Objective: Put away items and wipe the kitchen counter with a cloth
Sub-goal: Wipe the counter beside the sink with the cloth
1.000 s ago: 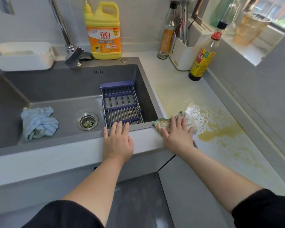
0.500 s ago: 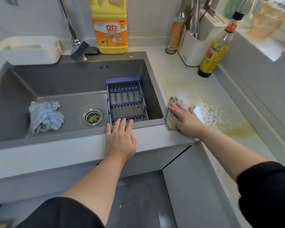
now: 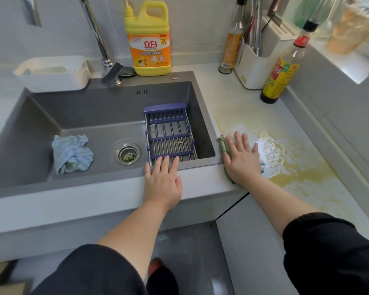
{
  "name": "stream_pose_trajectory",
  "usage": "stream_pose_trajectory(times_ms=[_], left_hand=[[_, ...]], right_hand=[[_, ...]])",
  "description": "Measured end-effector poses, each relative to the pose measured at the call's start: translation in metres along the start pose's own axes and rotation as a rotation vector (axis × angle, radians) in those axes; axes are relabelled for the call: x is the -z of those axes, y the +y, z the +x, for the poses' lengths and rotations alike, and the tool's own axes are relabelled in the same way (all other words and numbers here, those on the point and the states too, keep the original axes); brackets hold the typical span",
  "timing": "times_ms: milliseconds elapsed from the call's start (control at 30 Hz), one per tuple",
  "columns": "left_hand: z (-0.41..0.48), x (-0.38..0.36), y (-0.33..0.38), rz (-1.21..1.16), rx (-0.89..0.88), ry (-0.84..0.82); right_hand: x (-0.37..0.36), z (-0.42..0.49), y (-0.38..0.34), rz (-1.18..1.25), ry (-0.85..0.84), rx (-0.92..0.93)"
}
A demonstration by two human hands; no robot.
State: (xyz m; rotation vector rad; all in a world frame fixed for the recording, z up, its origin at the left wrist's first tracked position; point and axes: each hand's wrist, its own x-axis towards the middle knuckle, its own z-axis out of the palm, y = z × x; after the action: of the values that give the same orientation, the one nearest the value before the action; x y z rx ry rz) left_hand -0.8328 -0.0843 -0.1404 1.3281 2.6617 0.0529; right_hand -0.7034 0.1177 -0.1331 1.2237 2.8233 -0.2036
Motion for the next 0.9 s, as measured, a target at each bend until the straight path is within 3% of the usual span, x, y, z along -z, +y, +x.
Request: stream_pose_trajectory(times_ms=[133, 233, 367, 467, 900], left_hand=[[0.001, 0.003, -0.001, 0.029, -0.014, -0.049], [0.018, 0.011, 0.002, 0.016, -0.134, -0.101], [0.095, 0.030, 0.018, -0.213, -0.145, -0.088], [0.157, 0.037, 0.026, -0.259, -0.146, -0.042], [0.349, 0.058, 0.009, 0.112, -0.235, 0.075]], right_hand=[[0.002, 0.010, 0.000, -0.010, -0.015, 0.027], [0.007, 0.022, -0.002, -0.006, -0.031, 0.030], [0.010, 0.035, -0.001, -0.010, -0.048, 0.031], [0.010, 0.045, -0.001, -0.010, -0.047, 0.027], [0.014, 0.158, -0.001, 0.020, -0.015, 0.104]])
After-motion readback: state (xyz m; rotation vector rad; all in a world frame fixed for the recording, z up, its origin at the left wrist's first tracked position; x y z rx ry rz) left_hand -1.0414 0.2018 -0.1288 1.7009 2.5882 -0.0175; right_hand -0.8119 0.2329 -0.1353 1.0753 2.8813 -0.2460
